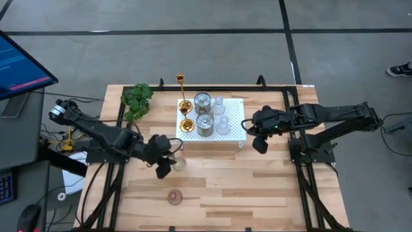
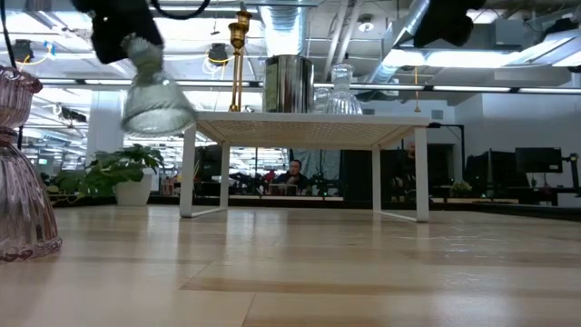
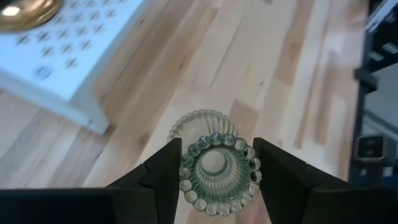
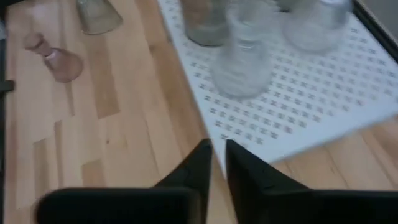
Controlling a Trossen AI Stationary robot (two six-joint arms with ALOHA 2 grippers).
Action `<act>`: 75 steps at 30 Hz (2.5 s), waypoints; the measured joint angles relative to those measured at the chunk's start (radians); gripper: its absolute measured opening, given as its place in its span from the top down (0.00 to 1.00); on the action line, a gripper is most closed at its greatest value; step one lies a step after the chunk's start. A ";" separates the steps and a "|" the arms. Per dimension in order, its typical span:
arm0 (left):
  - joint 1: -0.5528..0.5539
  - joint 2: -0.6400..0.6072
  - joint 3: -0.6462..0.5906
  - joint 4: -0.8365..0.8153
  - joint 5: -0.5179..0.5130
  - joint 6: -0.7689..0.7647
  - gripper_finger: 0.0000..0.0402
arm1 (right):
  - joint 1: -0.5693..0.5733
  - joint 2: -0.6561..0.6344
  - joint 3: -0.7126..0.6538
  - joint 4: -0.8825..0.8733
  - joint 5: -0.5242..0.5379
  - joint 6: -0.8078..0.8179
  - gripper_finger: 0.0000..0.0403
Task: Pick & Place candle stick holders
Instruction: Put the green glass candle holder on the shelf
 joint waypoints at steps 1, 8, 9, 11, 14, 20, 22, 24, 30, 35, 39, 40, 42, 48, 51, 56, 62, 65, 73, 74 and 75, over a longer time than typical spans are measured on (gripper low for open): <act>0.003 0.009 0.003 0.023 0.001 0.004 0.57 | 0.009 0.005 0.000 0.014 -0.003 -0.008 0.87; 0.004 0.077 0.007 0.202 0.028 0.018 0.57 | 0.076 0.069 0.000 0.241 -0.004 -0.069 0.60; 0.004 0.084 0.007 0.233 0.029 0.024 0.57 | 0.083 0.080 0.000 0.261 -0.004 -0.070 0.57; 0.004 0.097 0.008 0.300 0.028 0.040 0.57 | 0.100 0.110 0.000 0.298 -0.004 -0.070 0.52; 0.004 0.119 0.008 0.341 0.022 0.072 0.57 | 0.117 0.166 0.000 0.354 -0.038 -0.069 0.47; 0.015 0.160 0.008 0.408 0.023 0.095 0.57 | 0.152 0.289 -0.001 0.503 -0.106 -0.029 0.43; 0.014 0.171 0.008 0.436 0.025 0.120 0.57 | 0.161 0.321 0.000 0.543 -0.109 -0.017 0.43; 0.019 0.177 0.008 0.443 0.029 0.133 0.57 | 0.170 0.357 0.005 0.587 -0.110 -0.004 0.43; 0.022 0.206 0.008 0.454 0.025 0.180 0.57 | 0.186 0.439 0.053 0.596 -0.110 0.002 0.41; 0.029 0.288 0.008 0.445 0.055 0.216 0.57 | 0.209 0.464 0.077 0.587 -0.116 0.057 0.41; 0.038 0.366 0.008 0.439 0.126 0.243 0.57 | 0.239 0.455 0.077 0.555 -0.107 0.107 0.43; 0.045 0.374 0.008 0.438 0.137 0.251 0.57 | 0.244 0.452 0.077 0.553 -0.105 0.119 0.43; 0.064 0.378 0.008 0.440 0.145 0.264 0.57 | 0.256 0.447 0.077 0.538 -0.105 0.141 0.44; 0.105 0.353 0.027 0.368 0.146 0.287 0.57 | 0.289 0.418 0.076 0.456 -0.105 0.202 0.46; 0.114 0.360 0.047 0.291 0.145 0.310 0.57 | 0.296 0.410 0.077 0.436 -0.105 0.212 0.46; 0.119 0.395 0.062 0.292 0.157 0.320 0.57 | 0.290 0.402 0.077 0.421 -0.104 0.212 0.46; 0.116 0.452 0.074 0.286 0.168 0.323 0.57 | 0.288 0.402 0.077 0.408 -0.104 0.212 0.46; 0.117 0.468 0.089 0.284 0.163 0.343 0.57 | 0.293 0.402 0.077 0.409 -0.104 0.212 0.46; 0.117 0.470 0.094 0.268 0.149 0.364 0.50 | 0.298 0.402 0.077 0.404 -0.101 0.219 0.46; 0.117 0.471 0.093 0.264 0.146 0.364 0.49 | 0.298 0.402 0.077 0.404 -0.101 0.219 0.46; 0.117 0.471 0.093 0.262 0.143 0.364 0.48 | 0.298 0.402 0.077 0.404 -0.101 0.219 0.46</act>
